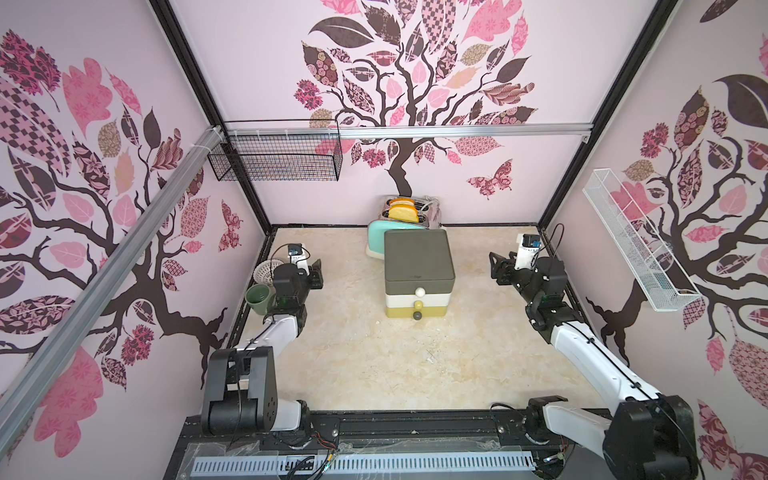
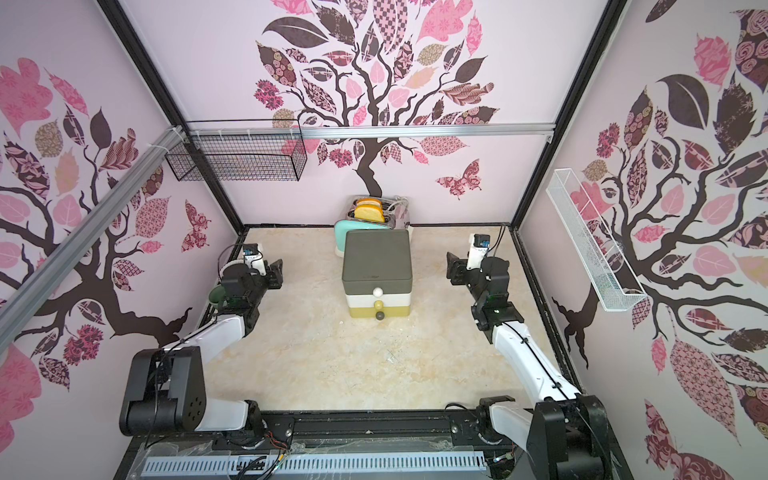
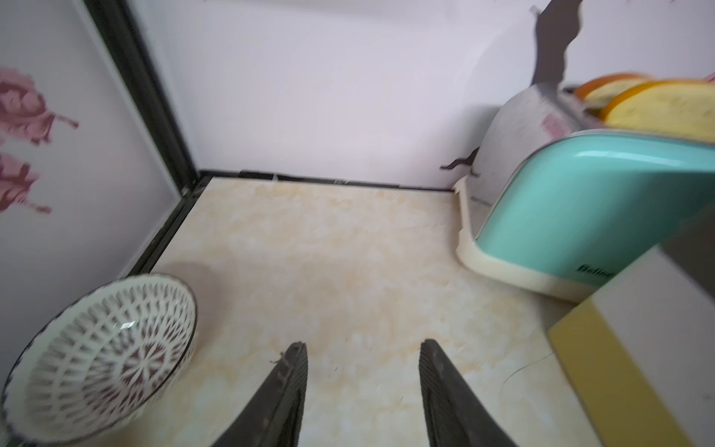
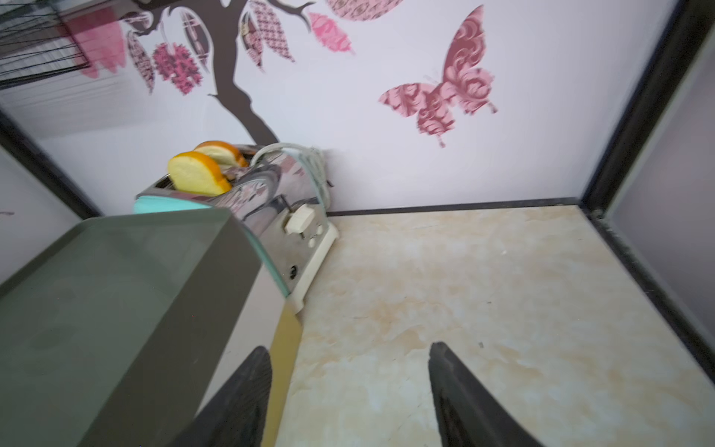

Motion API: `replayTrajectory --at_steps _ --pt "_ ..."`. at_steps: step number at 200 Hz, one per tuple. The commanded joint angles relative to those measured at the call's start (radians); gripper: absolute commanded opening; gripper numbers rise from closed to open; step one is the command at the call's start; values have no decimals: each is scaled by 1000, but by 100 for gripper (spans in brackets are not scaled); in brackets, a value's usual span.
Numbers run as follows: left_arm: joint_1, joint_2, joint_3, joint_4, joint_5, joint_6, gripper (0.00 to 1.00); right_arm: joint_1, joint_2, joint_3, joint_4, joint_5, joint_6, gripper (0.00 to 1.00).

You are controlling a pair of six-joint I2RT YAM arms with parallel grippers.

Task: Take the sponge out of the drawer
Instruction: Adjust the storage box at the center of the board.

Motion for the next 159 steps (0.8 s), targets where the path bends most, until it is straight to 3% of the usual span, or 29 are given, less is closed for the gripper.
replayTrajectory --at_steps 1,22,57,116,159 --pt "-12 38 170 -208 294 -18 52 40 -14 17 -238 -191 30 65" --pt "-42 124 362 -347 473 8 50 45 -59 -12 -239 -221 42 65" --pt "-95 259 600 -450 645 14 51 45 -67 -7 -237 -339 104 65" --pt "-150 376 769 -527 693 38 52 45 -33 15 -156 -465 215 64" --pt "-170 464 883 -556 728 30 51 46 26 42 -121 -483 247 63"
